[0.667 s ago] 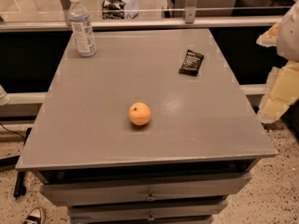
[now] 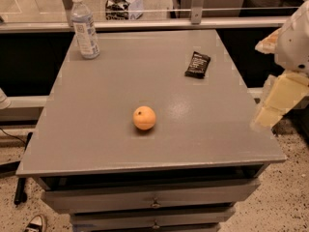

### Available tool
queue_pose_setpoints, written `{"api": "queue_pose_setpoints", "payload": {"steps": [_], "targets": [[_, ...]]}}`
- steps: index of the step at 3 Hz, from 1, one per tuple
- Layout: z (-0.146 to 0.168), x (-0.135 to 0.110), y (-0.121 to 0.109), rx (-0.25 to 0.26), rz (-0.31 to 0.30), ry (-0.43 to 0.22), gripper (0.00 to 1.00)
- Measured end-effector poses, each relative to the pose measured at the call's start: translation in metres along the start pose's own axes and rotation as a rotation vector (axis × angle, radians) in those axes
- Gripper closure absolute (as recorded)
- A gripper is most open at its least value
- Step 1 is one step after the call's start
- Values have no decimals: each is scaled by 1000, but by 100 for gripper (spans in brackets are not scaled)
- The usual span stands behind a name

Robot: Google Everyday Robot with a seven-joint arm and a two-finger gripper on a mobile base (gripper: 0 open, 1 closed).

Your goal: Move orange near rxbar chocolate

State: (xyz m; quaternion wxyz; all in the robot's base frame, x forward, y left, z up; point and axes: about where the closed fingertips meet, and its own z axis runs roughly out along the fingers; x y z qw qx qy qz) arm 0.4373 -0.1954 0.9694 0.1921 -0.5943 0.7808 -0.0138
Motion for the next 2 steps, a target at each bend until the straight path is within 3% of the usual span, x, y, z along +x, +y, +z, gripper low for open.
{"api": "queue_pose_setpoints", "payload": {"steps": [2], "targets": [[70, -77, 39, -84, -11, -295, 0]]}}
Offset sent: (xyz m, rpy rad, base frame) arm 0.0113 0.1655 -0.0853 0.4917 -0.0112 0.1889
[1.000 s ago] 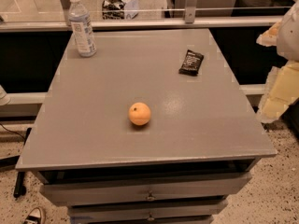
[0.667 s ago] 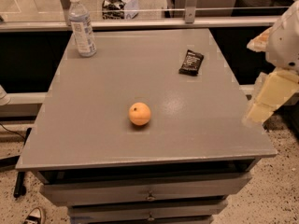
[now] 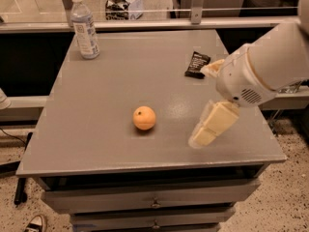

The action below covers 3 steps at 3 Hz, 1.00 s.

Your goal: Move orange near rxbar chocolate

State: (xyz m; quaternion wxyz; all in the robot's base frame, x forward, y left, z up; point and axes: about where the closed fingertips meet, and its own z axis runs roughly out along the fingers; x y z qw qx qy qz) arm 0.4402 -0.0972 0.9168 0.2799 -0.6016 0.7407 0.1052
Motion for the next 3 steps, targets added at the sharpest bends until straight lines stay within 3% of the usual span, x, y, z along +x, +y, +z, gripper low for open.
{"api": "queue_pose_setpoints", "payload": {"steps": [1, 2, 3], "targets": [[49, -28, 5, -44, -6, -119, 0], [88, -41, 5, -72, 7, -194, 0], [114, -39, 4, -90, 54, -235, 0]]}}
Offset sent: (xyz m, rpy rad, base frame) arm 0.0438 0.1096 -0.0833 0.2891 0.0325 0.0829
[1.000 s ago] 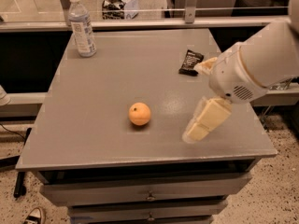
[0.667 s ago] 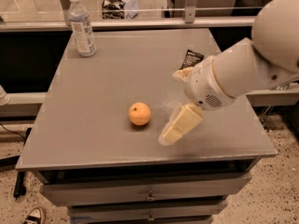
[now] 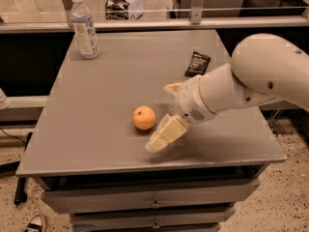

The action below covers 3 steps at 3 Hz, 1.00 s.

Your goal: Move orange near rxbar chocolate

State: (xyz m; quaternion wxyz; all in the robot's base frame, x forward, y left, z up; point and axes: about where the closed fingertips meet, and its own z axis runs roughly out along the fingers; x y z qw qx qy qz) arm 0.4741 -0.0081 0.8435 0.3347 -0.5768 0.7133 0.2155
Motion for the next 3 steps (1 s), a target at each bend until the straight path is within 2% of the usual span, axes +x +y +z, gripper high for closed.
{"api": "queue_pose_setpoints", "payload": {"steps": [2, 3], "targets": [[16, -10, -3, -11, 56, -69, 0], [20, -14, 0, -16, 78, -90, 18]]}}
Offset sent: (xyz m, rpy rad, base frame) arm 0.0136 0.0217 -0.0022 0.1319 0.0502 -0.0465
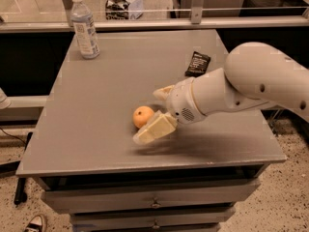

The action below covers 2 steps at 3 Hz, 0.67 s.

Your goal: Move orange near rxbar chocolate

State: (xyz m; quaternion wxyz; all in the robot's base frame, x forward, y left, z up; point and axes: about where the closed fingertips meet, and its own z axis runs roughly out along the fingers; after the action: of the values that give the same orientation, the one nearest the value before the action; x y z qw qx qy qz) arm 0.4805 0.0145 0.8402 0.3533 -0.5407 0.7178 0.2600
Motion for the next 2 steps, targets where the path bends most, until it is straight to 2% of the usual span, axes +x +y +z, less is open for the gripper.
{"api": "queue_pose_setpoints", "payload": {"steps": [2], "targets": [[0, 2, 3, 6, 32, -14, 64]]}}
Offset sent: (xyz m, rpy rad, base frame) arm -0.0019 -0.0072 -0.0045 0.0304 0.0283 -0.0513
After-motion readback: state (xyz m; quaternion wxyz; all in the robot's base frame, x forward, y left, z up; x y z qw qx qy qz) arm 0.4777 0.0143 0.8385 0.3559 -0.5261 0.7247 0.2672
